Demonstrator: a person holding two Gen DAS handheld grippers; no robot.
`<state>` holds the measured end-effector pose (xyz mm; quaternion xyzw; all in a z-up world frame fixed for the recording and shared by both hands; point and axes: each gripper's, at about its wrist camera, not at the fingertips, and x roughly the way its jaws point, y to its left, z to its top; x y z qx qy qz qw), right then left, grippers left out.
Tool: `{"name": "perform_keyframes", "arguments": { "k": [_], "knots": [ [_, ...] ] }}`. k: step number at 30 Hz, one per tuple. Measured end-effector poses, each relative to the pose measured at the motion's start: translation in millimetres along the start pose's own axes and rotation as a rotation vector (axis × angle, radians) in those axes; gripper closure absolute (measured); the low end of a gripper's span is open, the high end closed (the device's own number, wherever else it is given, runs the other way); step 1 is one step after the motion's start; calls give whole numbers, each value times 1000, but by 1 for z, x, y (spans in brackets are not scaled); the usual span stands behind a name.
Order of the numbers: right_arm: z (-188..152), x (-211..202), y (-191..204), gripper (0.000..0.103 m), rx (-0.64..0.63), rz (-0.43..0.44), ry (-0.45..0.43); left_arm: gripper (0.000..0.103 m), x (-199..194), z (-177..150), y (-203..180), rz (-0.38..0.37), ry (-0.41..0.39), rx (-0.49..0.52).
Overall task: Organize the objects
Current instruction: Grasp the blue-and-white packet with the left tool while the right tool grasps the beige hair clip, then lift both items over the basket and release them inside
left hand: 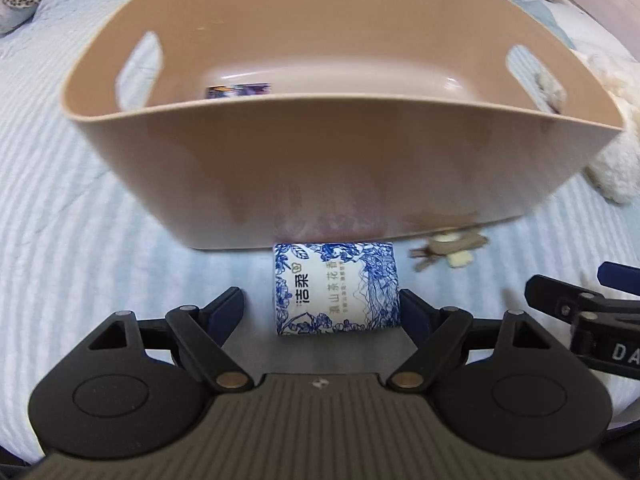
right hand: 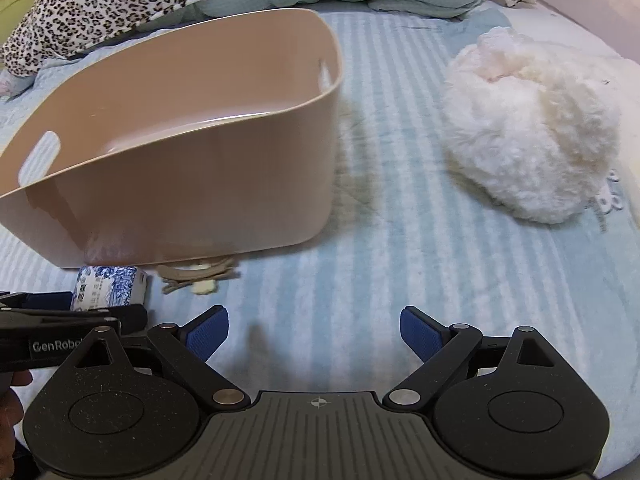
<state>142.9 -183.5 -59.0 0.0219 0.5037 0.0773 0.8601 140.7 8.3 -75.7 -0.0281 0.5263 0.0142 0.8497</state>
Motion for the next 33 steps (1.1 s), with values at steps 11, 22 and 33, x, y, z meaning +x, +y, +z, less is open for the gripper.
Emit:
{"name": "perform_keyframes", "arguments": {
  "k": [11,22,33],
  "knots": [
    [6,27,33,8,1,87,0,19,2,2,38,32,12,-32],
    [11,44,59,31,-96,72,-58,36,1,3,47,36,-3,-31],
    [0,18,60,49,-115,93,-60,39,-17,-8,53,9,-12,-39]
  ]
}}
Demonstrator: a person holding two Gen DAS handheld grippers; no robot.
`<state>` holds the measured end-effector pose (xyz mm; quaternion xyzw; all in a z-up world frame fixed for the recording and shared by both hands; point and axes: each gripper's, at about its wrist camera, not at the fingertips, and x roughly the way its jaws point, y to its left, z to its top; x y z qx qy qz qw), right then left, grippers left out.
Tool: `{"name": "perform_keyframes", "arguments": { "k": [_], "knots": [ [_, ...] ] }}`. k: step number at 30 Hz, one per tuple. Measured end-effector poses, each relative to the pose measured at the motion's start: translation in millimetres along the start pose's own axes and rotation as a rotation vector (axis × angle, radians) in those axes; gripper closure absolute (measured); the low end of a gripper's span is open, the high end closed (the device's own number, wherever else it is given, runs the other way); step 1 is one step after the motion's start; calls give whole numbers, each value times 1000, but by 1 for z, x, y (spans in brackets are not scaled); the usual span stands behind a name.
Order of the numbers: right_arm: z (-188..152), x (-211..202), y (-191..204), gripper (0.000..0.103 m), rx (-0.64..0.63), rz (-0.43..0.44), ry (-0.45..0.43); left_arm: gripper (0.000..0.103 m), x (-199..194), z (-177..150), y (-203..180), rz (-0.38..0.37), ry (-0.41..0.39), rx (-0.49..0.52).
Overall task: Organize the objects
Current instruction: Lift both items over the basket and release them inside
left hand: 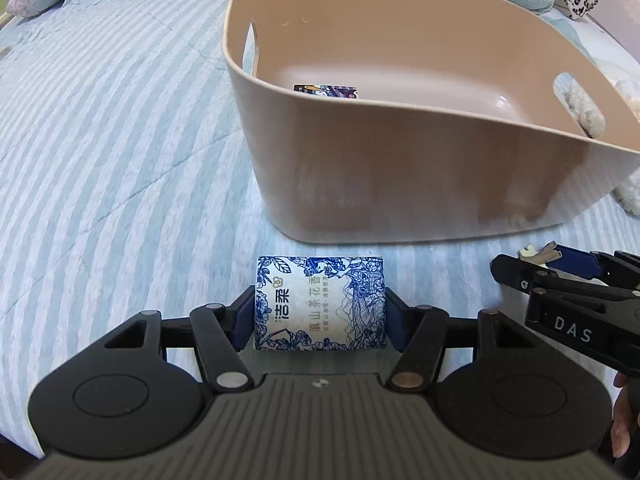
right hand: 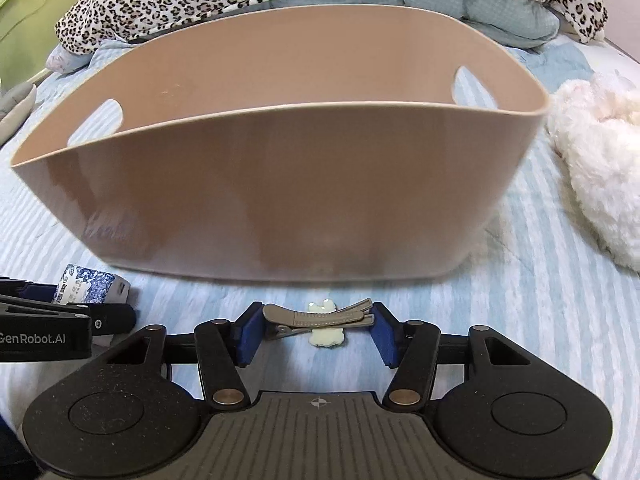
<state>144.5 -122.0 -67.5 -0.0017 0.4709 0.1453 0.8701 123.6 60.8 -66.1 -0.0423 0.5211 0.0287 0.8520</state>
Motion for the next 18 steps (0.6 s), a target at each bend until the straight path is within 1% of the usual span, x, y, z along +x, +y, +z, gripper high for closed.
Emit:
{"name": "perform_keyframes", "arguments": {
  "k": [2,5,8,9,11,13,16,18],
  "knots": [
    [-3,-11,-1,49,6,0,1,39,-8,-3,1,-11,-7,0],
    [-7,-27,-6,49,21,23,-16,39,-24,-7,3,-38,-29,-7],
    [-8,-46,-12,49,31,55,-57,39,-38,-3,1,-47,-61,9],
    [-4,-51,-9,49,33,62,-72,39,-44,-3,-1,-46,-74,18],
    [-10,-73,-18,49,34,72,-112,39,-61,-9,-3,-47,-105,39],
    [-8,-89,-18,49,28,74,-154,39,-76,-7,0,-51,-139,58],
    [2,-107,-19,49,30,75,-209,39,-101,-3,-1,-49,-195,84],
    [9,-117,-22,49,42,83,-240,39,-110,7,-7,-45,-233,97]
  ]
}}
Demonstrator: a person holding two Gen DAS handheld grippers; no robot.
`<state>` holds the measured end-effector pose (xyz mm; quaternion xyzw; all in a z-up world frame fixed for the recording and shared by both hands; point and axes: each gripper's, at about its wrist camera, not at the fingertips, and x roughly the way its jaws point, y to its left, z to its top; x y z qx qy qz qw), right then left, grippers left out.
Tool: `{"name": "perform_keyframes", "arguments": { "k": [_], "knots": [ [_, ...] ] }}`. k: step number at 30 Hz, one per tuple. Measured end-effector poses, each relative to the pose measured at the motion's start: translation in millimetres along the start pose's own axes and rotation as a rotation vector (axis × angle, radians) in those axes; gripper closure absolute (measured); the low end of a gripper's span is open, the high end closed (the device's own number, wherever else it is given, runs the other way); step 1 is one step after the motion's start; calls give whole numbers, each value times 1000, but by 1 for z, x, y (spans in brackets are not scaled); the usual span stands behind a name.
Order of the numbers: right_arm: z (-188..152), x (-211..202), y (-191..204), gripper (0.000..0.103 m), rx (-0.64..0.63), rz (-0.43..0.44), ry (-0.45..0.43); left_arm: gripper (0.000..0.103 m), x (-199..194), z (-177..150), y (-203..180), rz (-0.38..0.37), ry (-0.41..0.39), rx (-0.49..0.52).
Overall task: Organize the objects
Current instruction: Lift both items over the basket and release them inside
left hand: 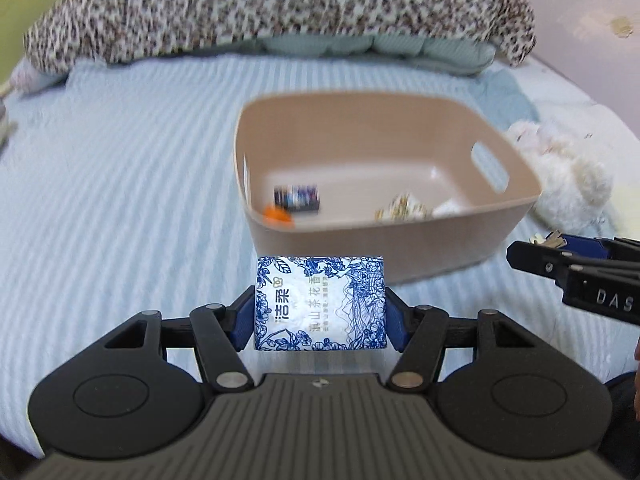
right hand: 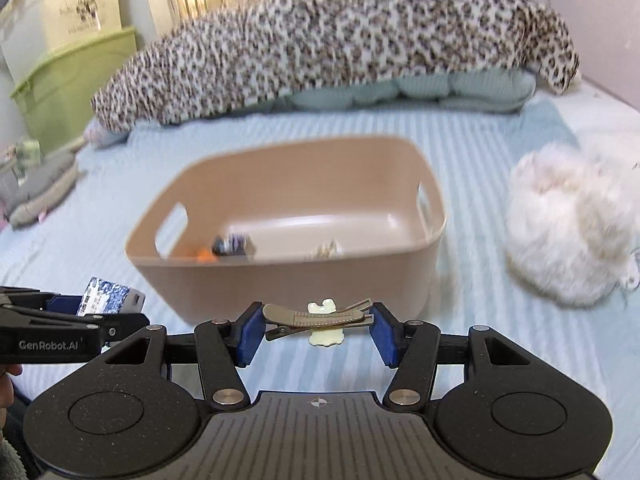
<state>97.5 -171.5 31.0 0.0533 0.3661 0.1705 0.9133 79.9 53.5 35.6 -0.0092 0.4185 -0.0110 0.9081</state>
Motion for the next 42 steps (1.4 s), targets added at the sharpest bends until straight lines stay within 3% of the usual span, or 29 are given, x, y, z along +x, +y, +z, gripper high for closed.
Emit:
{"name": "perform_keyframes", "arguments": {
  "k": [8,15,25,31,34,38,42],
  "knots": [
    [45,-7,2,49,-7,-6,-113,39,-15,37,-17,20,-120,32],
    [72,8,9,49,-43,-35,-143,39,18,68,-22,66,-107,24],
    [64,76,14,49,-86,-90,28,39,92,81,-15,132,32,3],
    [48,98,8,50,-68,-105,137,38,105,75,-18,119,84,21],
    [48,91,7,41,-70,-111,136,37,98,73,-19,101,74,30],
    [55,71,7,26,-91,-122,101,20,79,73,-21,99,45,21],
    [61,51,5,16,-83,-121,103,19,58,72,-25,129,31,38]
  ]
}}
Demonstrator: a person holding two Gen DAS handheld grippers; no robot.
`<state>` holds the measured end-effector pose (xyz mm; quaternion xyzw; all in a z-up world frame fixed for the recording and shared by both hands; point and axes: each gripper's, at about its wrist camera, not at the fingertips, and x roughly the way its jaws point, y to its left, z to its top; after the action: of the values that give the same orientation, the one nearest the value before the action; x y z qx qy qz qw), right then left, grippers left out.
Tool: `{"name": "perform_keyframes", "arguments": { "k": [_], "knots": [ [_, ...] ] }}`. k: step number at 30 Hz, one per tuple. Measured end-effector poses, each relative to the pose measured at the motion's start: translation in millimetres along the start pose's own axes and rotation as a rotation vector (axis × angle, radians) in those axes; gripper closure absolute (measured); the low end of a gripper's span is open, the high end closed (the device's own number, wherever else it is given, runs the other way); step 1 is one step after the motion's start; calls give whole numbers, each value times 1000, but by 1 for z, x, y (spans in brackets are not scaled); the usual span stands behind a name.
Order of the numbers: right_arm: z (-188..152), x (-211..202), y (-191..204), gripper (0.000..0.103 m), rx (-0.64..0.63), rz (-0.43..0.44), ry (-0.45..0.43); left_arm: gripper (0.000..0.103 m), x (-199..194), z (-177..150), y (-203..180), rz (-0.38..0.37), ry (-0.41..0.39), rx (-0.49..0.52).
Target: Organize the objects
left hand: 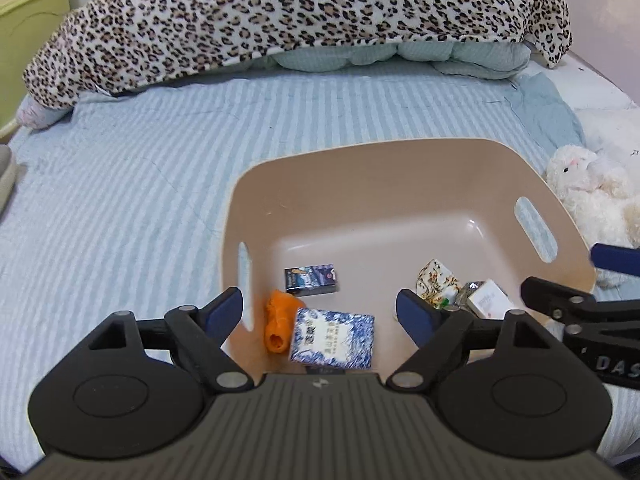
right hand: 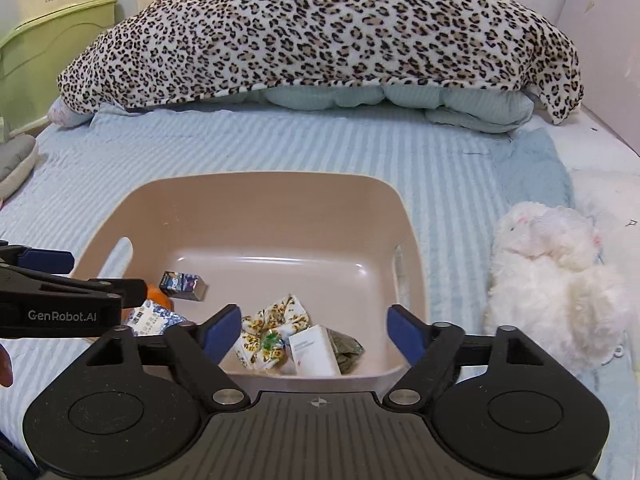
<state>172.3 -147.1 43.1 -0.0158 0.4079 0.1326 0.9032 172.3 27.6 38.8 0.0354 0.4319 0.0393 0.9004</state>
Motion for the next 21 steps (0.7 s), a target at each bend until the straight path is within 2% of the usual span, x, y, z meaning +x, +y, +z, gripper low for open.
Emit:
{"name": "perform_keyframes", "arguments": {
  "k": [5,8,21],
  "knots": [
    [-4,-27,-1,13,-2,5,-2,18,-24,-9,3,9,5,-8],
    [-11,-44,1,13,2,9,-8,18,-36,-15,4,40,26,-5],
    [-43,-99,6,13,26,25,-17,16,-97,-46,15,15,-17,-8]
  ]
}}
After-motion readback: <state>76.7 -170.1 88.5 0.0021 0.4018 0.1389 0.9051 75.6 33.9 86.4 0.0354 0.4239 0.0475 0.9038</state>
